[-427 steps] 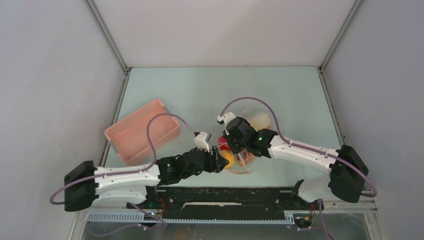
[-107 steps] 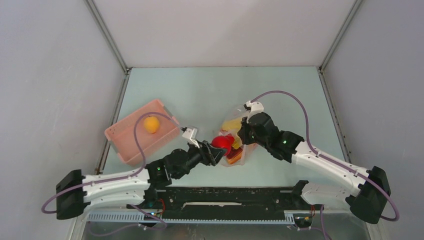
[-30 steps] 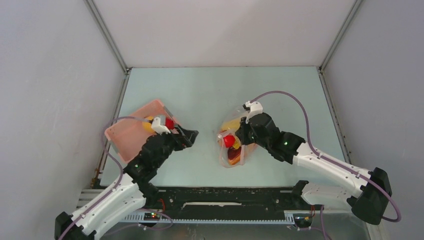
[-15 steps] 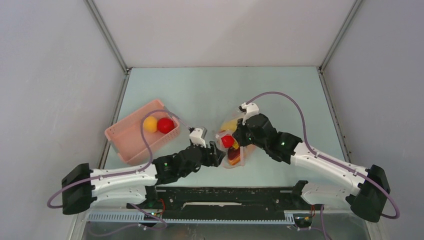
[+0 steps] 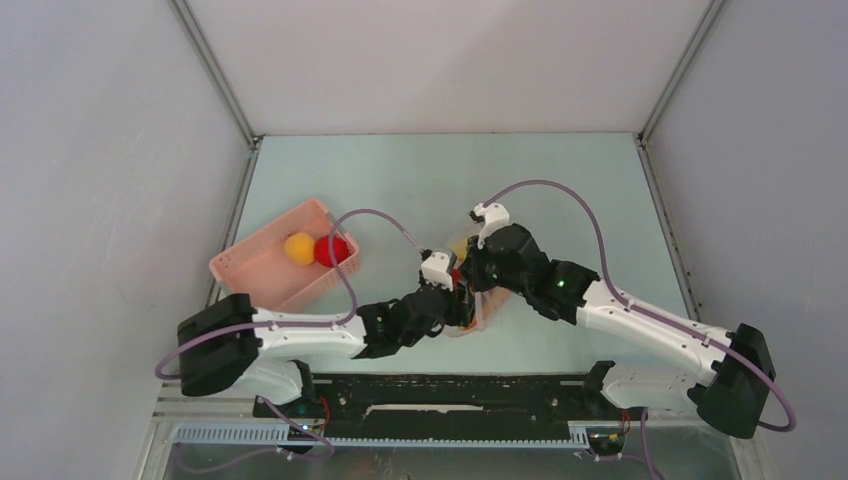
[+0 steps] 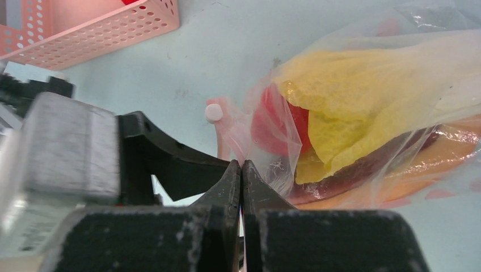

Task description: Open the zip-top bag and remove the fake food

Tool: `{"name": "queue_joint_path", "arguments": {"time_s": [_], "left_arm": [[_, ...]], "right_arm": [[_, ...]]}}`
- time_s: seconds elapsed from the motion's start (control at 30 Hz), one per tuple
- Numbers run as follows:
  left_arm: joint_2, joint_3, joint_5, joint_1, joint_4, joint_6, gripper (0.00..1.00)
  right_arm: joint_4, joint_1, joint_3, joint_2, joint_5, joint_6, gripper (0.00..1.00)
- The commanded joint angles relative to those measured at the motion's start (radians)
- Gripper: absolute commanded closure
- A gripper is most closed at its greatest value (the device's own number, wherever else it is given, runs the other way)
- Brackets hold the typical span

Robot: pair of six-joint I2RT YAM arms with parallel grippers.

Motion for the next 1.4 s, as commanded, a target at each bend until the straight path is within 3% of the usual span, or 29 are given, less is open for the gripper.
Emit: {"name": "queue_joint_path", "arguments": {"time_s": [0.0,0.23,0.53,0.77,0.97,1.37], "left_arm": [[0.078,0.074,-0.102,0.000,0.089,0.039,0.38],[0.185,0.049,-0.184,0.072,0.078,-0.091,0.39],[0.212,0.011,-0.304,0.109,-0.123,-0.310,0.39],[0.128,-0.115,-0.262,0.142,0.081,-0.342,0.39],[0.089,-0.133,-0.308,0.143,0.189,-0.317,0.37],[0.197,-0.109,-0.365,0.146,0.449,-0.252,0.38]], "right_arm": [[0.007,0.006,0.060,0.016,-0.021,-0.019,1.00],[0.013,0.006,0.069,0.037,-0.051,-0.017,1.00],[0.046,0.037,0.092,0.102,-0.074,0.008,1.00],[0.069,0.071,0.139,0.181,-0.072,0.049,1.00],[0.078,0.089,0.174,0.224,-0.080,0.081,1.00],[0.109,0.062,0.174,0.240,-0.178,0.143,1.00]]}}
